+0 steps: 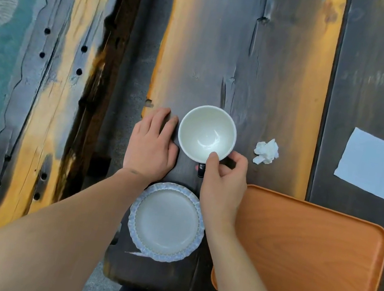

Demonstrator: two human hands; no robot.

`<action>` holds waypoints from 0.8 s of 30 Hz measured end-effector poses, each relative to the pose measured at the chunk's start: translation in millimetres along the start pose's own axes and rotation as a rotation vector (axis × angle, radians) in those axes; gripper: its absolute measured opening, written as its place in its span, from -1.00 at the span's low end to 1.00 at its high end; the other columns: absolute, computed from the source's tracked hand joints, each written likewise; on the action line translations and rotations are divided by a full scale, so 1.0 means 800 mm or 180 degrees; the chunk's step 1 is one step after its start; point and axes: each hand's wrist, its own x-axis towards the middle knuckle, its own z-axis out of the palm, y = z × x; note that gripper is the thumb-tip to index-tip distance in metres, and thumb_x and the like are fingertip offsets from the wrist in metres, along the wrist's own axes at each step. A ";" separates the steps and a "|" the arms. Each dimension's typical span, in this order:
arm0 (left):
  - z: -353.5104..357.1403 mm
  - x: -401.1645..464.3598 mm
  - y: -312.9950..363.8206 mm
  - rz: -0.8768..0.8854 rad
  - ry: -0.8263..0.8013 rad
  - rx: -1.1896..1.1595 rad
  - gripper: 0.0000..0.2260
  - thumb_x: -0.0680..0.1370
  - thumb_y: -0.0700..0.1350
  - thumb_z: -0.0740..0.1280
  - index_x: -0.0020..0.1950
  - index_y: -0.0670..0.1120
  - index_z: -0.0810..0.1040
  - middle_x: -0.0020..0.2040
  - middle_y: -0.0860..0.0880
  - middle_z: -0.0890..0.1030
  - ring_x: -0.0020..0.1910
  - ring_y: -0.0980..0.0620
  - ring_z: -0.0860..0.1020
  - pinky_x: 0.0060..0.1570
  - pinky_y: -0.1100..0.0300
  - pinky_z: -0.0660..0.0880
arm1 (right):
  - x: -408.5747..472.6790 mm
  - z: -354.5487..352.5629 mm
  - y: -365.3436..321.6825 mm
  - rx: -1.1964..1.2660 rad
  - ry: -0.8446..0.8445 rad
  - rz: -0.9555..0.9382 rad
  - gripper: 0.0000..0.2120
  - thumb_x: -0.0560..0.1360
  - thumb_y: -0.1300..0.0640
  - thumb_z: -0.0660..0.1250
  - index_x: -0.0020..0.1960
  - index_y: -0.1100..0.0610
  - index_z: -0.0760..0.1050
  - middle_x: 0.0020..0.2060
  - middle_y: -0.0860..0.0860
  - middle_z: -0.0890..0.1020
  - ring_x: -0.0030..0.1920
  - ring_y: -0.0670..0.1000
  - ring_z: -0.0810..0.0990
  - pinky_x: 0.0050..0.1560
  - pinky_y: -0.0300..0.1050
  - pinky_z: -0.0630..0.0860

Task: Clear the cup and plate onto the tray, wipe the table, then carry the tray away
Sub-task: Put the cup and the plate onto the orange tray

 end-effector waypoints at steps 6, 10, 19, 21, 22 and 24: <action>0.000 0.000 0.000 -0.0059 -0.0082 0.0064 -0.60 0.56 -0.11 0.32 0.38 -0.19 0.51 0.40 -0.24 0.48 0.37 -0.26 0.41 0.27 -0.14 0.42 | 0.010 -0.017 -0.007 -0.0832 -0.0122 -0.0458 -0.86 0.54 0.03 0.22 0.10 -0.03 0.42 -0.43 -0.03 0.63 -0.29 -0.01 0.65 -0.18 0.11 0.58; 0.001 0.001 0.000 -0.0102 -0.0159 0.0155 -0.55 0.54 -0.11 0.45 0.40 -0.21 0.50 0.42 -0.26 0.47 0.40 -0.26 0.38 0.30 -0.18 0.41 | 0.023 -0.043 -0.022 -0.1888 -0.0497 -0.0846 -0.78 0.58 0.04 0.12 0.19 -0.08 0.42 -0.32 0.01 0.58 -0.24 0.16 0.56 -0.21 0.14 0.56; 0.002 0.000 0.002 -0.0078 -0.0006 0.0046 -0.58 0.54 -0.10 0.20 0.37 -0.22 0.49 0.40 -0.26 0.47 0.35 -0.27 0.38 0.25 -0.18 0.43 | 0.021 -0.093 -0.029 -0.2586 -0.0793 -0.1362 -0.80 0.64 0.09 0.06 0.18 -0.01 0.42 -0.35 0.08 0.60 -0.28 0.20 0.65 -0.18 0.06 0.56; 0.001 0.001 0.003 -0.0053 0.0014 0.0032 -0.56 0.52 -0.10 0.18 0.35 -0.22 0.49 0.39 -0.26 0.47 0.33 -0.26 0.39 0.23 -0.17 0.43 | 0.020 -0.121 -0.024 -0.2541 -0.0618 -0.1366 -0.77 0.62 0.06 0.08 0.21 -0.07 0.43 -0.36 0.05 0.60 -0.32 0.18 0.64 -0.19 0.05 0.57; 0.001 0.001 0.003 -0.0041 0.0028 0.0033 -0.56 0.51 -0.09 0.18 0.35 -0.21 0.49 0.38 -0.26 0.48 0.33 -0.26 0.39 0.23 -0.16 0.43 | 0.018 -0.137 -0.022 -0.2530 -0.0534 -0.1351 -0.72 0.61 0.03 0.08 0.26 -0.12 0.43 -0.37 0.02 0.60 -0.34 0.15 0.63 -0.21 0.04 0.57; 0.002 0.001 0.003 -0.0022 0.0035 0.0035 -0.57 0.51 -0.09 0.18 0.34 -0.21 0.49 0.38 -0.25 0.47 0.33 -0.25 0.39 0.22 -0.17 0.44 | 0.015 -0.169 -0.015 -0.2616 -0.0375 -0.1428 -0.68 0.60 -0.02 0.06 0.30 -0.17 0.42 -0.42 -0.05 0.56 -0.42 0.00 0.59 -0.36 -0.04 0.55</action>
